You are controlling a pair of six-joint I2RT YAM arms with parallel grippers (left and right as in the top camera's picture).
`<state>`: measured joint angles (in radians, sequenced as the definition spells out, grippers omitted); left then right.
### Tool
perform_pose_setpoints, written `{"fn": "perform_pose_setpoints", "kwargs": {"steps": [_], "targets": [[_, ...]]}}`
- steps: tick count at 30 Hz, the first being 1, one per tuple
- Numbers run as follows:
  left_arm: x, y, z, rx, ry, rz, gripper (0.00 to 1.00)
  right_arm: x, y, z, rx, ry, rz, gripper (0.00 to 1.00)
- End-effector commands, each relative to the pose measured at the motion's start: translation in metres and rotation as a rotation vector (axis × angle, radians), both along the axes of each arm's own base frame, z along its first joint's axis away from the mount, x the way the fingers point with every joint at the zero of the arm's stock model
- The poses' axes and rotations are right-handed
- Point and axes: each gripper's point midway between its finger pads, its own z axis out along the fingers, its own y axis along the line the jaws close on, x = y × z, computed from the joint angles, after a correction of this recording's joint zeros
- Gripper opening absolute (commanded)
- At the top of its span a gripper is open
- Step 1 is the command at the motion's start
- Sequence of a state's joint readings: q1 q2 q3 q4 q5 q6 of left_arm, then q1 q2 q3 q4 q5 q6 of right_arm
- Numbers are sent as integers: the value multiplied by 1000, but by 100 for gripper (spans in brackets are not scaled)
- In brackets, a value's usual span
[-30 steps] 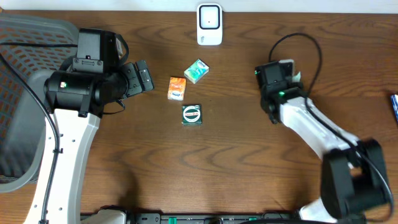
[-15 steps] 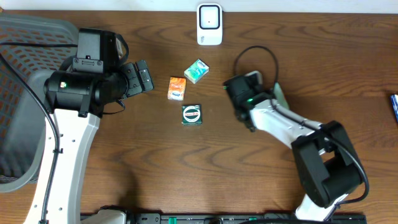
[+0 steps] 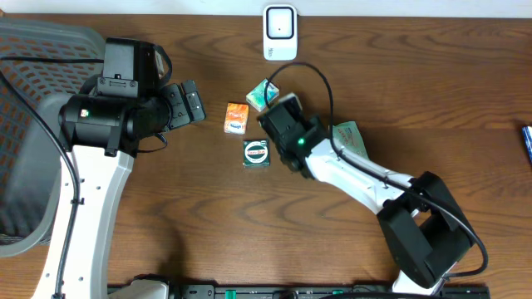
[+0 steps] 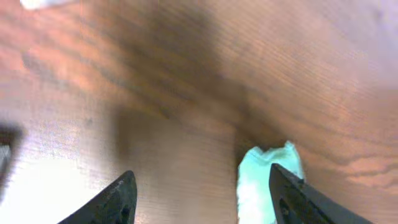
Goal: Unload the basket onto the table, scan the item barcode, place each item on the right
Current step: 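Carry the mint-green pack back down and lower it onto the table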
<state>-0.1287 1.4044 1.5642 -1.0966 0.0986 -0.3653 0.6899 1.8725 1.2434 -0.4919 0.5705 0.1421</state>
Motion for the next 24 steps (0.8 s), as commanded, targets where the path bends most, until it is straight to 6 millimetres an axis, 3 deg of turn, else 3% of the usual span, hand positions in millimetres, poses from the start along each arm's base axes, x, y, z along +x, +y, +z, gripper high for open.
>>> {"fn": "perform_pose_setpoints", "kwargs": {"steps": [1,5,10,16,20,24], "targets": [[1,2,4,7,-11,3,98,23,-13,29,44,-55,-69,64],[1,2,4,7,-11,3,98,38,-54,28,52,-30,-161,73],[1,2,4,7,-11,2,98,30,-96,3,165,164,-215,73],[1,2,4,7,-11,3,98,14,-92,-11,469,377,-101,71],[1,2,4,7,-11,3,98,10,-105,-17,472,396,-129,71],[1,2,4,7,-11,3,98,-2,-107,-29,451,434,-103,69]]}}
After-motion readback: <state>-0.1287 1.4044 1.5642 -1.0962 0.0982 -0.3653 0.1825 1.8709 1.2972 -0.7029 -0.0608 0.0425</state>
